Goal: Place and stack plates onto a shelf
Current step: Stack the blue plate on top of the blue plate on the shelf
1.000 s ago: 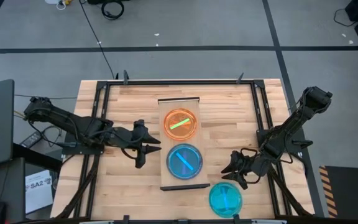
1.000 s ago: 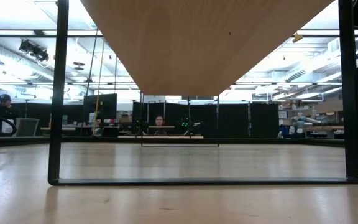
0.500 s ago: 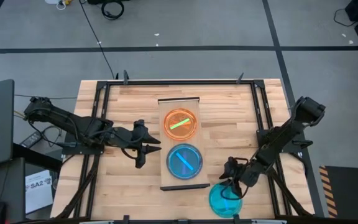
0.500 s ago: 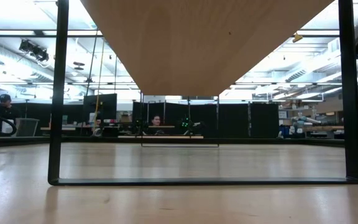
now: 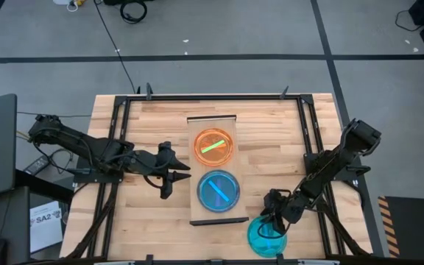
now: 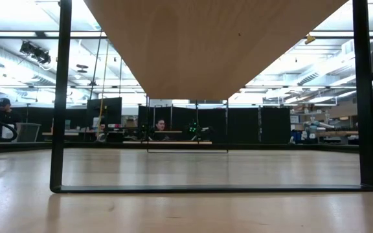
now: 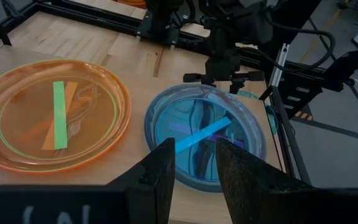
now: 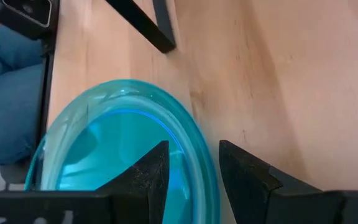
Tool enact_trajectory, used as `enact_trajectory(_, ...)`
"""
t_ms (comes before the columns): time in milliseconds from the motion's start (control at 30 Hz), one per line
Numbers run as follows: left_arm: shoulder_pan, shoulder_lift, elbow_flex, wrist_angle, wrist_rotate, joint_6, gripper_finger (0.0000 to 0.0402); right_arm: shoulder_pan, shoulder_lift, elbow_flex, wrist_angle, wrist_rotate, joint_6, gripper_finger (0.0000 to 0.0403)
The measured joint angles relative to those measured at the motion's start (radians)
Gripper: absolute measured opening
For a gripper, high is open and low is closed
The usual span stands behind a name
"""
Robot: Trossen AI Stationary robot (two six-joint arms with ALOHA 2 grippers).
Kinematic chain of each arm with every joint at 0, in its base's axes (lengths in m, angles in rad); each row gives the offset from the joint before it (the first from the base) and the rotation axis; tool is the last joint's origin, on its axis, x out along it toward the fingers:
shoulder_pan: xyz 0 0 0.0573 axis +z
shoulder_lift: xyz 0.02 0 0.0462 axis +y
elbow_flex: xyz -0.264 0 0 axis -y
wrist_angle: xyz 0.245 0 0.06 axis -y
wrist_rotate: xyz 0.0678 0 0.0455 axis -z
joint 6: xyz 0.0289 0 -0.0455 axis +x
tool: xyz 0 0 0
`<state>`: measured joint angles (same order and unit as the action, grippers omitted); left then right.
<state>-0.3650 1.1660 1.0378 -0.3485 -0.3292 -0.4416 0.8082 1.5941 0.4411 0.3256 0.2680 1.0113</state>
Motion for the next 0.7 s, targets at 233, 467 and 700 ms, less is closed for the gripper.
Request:
enact_trajectory(233, 0.000, 0.000, 0.000, 0.000, 0.000, 0.000, 0.0123, 0.000, -0.004, 0.000, -0.001, -0.006, -0.009, 0.0147)
enact_trajectory(467, 0.000, 0.000, 0.000, 0.000, 0.000, 0.001, 0.0123, 0.000, -0.004, -0.001, -0.004, -0.008, -0.096, 0.0136)
enact_trajectory(700, 0.000, 0.000, 0.000, 0.000, 0.000, 0.001, 0.0123, 0.000, -0.004, -0.002, -0.011, -0.004, -0.098, 0.0087)
